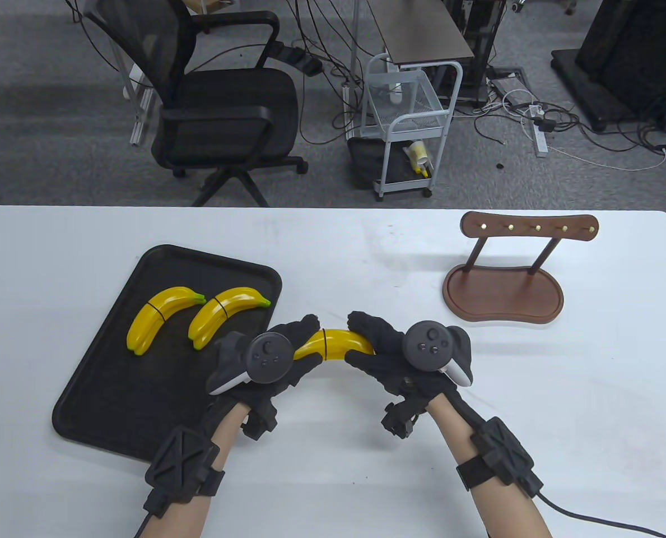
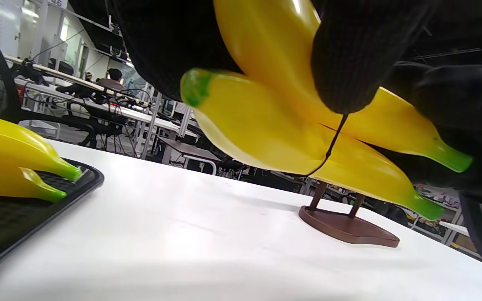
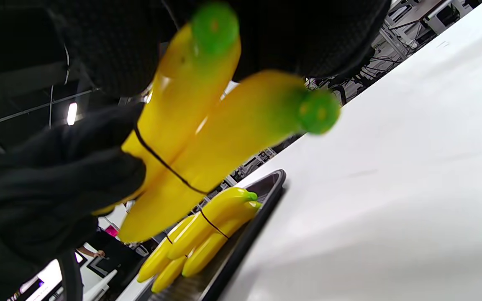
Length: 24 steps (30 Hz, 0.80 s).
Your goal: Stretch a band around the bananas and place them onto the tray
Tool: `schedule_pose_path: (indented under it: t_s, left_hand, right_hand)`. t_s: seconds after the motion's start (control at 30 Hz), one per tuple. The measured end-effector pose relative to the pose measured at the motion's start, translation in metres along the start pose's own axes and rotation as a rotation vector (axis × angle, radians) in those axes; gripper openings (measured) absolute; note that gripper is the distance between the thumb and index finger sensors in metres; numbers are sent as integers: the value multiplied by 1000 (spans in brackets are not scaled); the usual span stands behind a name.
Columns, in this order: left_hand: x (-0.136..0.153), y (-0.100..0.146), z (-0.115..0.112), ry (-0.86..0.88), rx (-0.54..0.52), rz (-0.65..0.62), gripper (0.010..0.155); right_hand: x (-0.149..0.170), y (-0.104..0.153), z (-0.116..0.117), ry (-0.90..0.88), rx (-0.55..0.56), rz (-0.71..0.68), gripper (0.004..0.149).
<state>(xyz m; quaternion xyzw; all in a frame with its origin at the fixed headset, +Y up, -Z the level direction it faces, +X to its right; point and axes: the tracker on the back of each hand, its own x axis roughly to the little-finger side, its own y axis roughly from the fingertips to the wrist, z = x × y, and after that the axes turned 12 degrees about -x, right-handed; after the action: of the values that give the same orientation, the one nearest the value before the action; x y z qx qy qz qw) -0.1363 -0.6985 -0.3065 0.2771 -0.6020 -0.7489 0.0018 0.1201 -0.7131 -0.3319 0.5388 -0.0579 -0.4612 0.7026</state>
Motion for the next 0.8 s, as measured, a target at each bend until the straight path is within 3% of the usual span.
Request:
schedule_pose_path:
  t_s: [0.37,0.8]
  left_hand:
    - [48,21,21,5,-20,134,66]
    - [135,91,59,66,-91,388,65]
  right_hand:
    - [9,5,-17,-63,55,10,70]
    - [26,11,-32,-98,111,48,68]
